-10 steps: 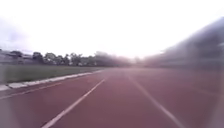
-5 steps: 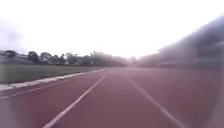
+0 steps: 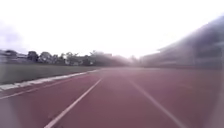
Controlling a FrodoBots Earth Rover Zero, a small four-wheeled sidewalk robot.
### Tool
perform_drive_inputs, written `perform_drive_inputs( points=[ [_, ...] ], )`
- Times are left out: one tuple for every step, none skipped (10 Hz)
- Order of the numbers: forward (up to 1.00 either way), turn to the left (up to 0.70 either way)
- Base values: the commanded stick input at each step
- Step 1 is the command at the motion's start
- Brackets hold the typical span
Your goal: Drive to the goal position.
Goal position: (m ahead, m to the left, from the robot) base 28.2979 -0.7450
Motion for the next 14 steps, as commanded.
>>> perform_drive_inputs(
  points=[
    [0.70,-0.25],
    [0.70,-0.07],
    [0.70,0.00],
    [0.70,0.00],
    [0.70,0.00],
    [0.70,0.00],
    [0.70,0.00],
    [0.70,0.00],
    [0.70,0.00],
    [0.70,0.00],
    [0.70,0.00],
    [0.70,0.00],
    [0.70,0.00],
    [0.70,-0.01]
  ],
)
